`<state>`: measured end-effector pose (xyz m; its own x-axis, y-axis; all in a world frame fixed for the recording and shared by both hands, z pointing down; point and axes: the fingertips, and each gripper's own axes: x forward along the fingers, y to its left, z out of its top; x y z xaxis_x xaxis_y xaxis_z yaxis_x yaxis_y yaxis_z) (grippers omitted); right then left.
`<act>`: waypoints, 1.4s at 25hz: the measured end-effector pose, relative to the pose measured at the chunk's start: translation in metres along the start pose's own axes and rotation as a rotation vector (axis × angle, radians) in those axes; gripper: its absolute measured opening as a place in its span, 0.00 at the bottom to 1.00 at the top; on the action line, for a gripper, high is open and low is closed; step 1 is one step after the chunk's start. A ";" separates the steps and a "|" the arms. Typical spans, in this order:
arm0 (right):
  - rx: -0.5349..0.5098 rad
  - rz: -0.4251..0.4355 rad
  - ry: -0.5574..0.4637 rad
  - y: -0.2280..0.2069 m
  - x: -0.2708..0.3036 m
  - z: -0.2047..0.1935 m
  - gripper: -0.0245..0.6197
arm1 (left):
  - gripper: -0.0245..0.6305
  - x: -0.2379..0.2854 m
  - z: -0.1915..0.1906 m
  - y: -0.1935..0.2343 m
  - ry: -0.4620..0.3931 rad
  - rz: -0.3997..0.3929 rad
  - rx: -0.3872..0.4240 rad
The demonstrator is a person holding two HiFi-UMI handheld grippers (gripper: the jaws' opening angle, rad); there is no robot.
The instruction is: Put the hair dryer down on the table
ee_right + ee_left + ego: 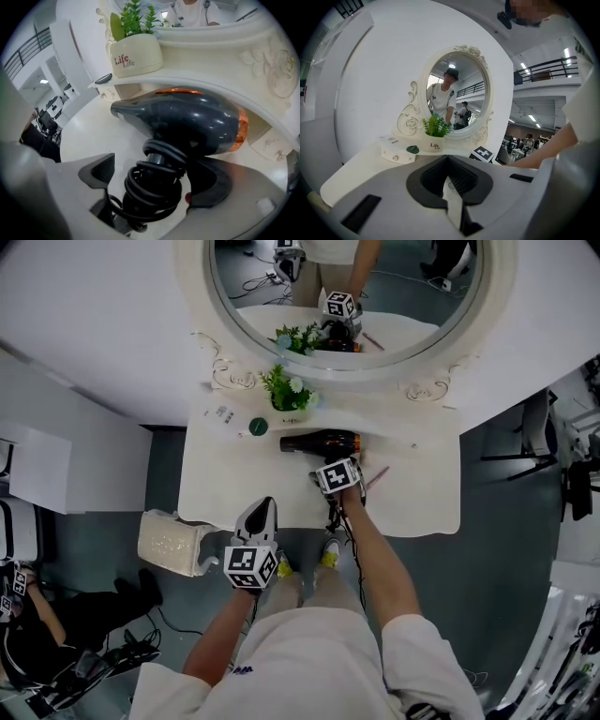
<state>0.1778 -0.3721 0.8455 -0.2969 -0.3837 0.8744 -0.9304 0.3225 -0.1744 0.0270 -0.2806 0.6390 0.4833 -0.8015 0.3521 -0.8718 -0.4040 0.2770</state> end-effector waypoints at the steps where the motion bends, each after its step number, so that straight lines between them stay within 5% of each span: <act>1: 0.013 -0.018 0.019 -0.006 -0.005 -0.003 0.80 | 0.05 0.000 0.001 0.000 -0.001 -0.002 -0.002; 6: 0.027 -0.040 -0.023 -0.015 -0.024 0.004 0.80 | 0.05 0.005 0.006 -0.006 -0.018 -0.026 0.005; 13: 0.082 -0.005 -0.123 0.013 -0.065 0.001 0.80 | 0.05 -0.007 0.016 -0.002 0.004 -0.066 0.115; 27: 0.155 0.120 -0.507 0.080 -0.200 0.043 0.75 | 0.05 -0.014 0.081 -0.005 -0.088 -0.116 0.203; 35: -0.053 0.088 -0.750 0.120 -0.309 0.104 0.72 | 0.05 -0.033 0.139 -0.024 -0.175 -0.156 0.235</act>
<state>0.1353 -0.3051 0.5072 -0.4542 -0.8342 0.3128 -0.8904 0.4132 -0.1908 0.0204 -0.3054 0.4965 0.6089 -0.7775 0.1574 -0.7930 -0.6019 0.0945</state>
